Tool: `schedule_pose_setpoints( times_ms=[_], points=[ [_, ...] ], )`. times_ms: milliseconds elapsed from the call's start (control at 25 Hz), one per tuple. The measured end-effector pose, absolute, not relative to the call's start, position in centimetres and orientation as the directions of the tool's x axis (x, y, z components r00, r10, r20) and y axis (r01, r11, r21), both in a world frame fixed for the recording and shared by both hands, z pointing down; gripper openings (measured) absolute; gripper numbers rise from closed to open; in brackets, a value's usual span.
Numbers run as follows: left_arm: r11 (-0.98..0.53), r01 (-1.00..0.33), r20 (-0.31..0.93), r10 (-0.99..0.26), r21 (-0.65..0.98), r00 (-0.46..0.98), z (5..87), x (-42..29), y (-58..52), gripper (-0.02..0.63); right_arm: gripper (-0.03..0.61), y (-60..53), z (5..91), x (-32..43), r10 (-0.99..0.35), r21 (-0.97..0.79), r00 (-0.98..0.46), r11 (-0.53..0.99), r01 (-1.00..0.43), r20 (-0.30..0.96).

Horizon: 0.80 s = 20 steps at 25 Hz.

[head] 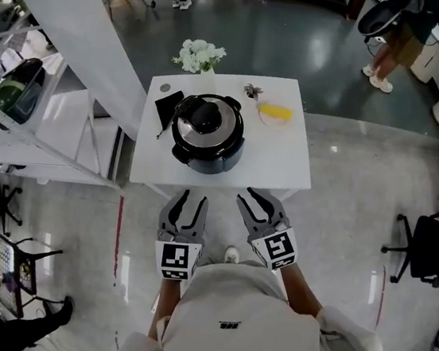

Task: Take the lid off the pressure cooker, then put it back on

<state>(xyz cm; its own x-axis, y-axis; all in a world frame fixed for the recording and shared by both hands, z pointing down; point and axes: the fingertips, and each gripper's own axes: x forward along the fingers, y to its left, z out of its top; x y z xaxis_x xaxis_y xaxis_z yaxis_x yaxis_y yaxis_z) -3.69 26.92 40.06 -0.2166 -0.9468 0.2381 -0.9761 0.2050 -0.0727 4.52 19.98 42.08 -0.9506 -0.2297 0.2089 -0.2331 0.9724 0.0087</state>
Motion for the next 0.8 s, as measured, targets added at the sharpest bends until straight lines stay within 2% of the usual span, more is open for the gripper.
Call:
schedule_pose_setpoints(
  times_ms=[800],
  points=[
    [0.178,-0.982,0.243,-0.952,-0.062,-0.188,40.5,-10.5,20.9,0.181,0.101,14.3,42.8,-2.4,-0.215,0.016,-0.949,0.976,-0.217,0.232]
  ],
)
